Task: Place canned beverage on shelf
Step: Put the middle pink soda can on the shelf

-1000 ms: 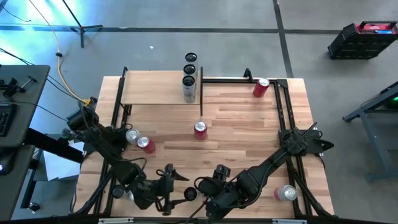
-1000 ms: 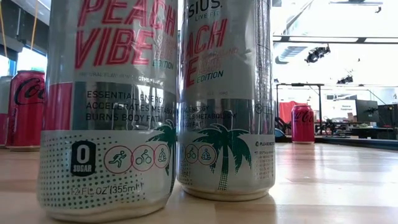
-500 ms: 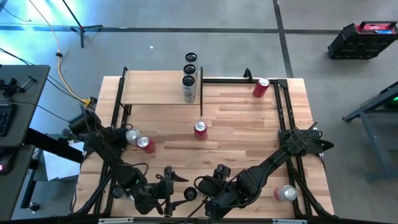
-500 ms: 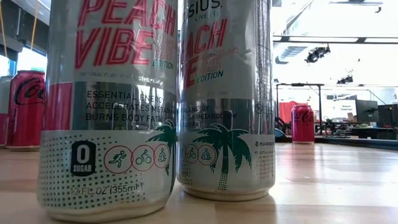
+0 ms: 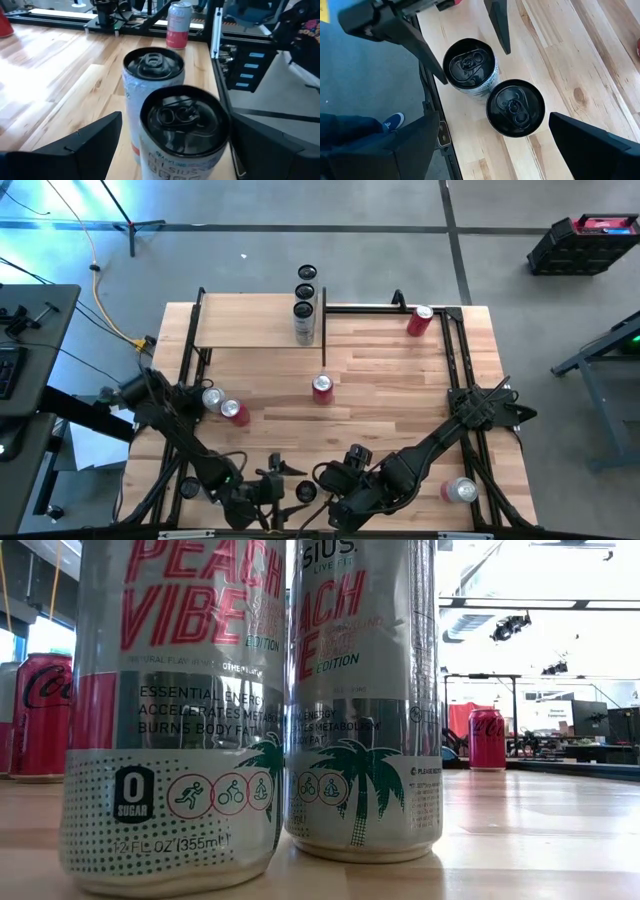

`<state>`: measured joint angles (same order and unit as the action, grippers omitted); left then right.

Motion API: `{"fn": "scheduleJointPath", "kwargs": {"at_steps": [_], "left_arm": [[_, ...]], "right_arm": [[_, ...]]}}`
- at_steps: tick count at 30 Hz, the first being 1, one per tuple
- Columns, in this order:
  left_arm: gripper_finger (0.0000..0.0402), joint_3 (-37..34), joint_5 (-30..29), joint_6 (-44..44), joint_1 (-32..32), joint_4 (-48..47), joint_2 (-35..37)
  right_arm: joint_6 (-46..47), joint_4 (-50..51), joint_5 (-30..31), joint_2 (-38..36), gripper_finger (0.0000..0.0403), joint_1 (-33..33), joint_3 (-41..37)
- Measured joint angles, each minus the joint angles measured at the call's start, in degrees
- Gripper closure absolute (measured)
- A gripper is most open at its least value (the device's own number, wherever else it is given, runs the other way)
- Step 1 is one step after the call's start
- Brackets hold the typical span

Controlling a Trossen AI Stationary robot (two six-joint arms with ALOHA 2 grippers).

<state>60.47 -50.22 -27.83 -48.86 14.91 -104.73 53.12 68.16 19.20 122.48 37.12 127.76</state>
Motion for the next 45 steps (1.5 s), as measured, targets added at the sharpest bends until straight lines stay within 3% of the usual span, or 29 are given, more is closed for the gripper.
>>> {"fn": "scheduleJointPath", "kwargs": {"at_steps": [14, 24, 27, 34, 40, 45], "left_arm": [[0.0058, 0.0, -1.2, -5.6, 1.6, 1.3, -1.9], [0.0157, 0.0, 3.6, -6.5, 1.6, -1.5, -1.0], [0.0163, 0.0, 4.1, -6.5, 1.7, -5.4, 1.2], [0.0163, 0.0, 3.3, -2.3, 2.6, -17.9, 13.0], [0.0163, 0.0, 8.8, 5.0, 6.1, -30.2, 28.9], [0.0162, 0.0, 14.0, 11.0, 13.7, -38.7, 43.5]], "right_arm": [[2.4, -0.6, 0.7, 0.0, 0.0041, -0.5, 0.0], [2.3, -0.6, 0.7, 0.0, 0.0041, -1.1, 0.0], [2.1, -0.6, 0.6, 0.0, 0.0041, -1.5, 0.0], [0.1, -0.5, 0.4, -0.8, 0.0041, -2.4, 0.0], [-6.6, 0.0, 8.9, -3.7, 0.0041, -3.8, 0.1], [-13.7, -0.1, 15.7, -6.9, 0.0041, -5.0, 0.1]]}}
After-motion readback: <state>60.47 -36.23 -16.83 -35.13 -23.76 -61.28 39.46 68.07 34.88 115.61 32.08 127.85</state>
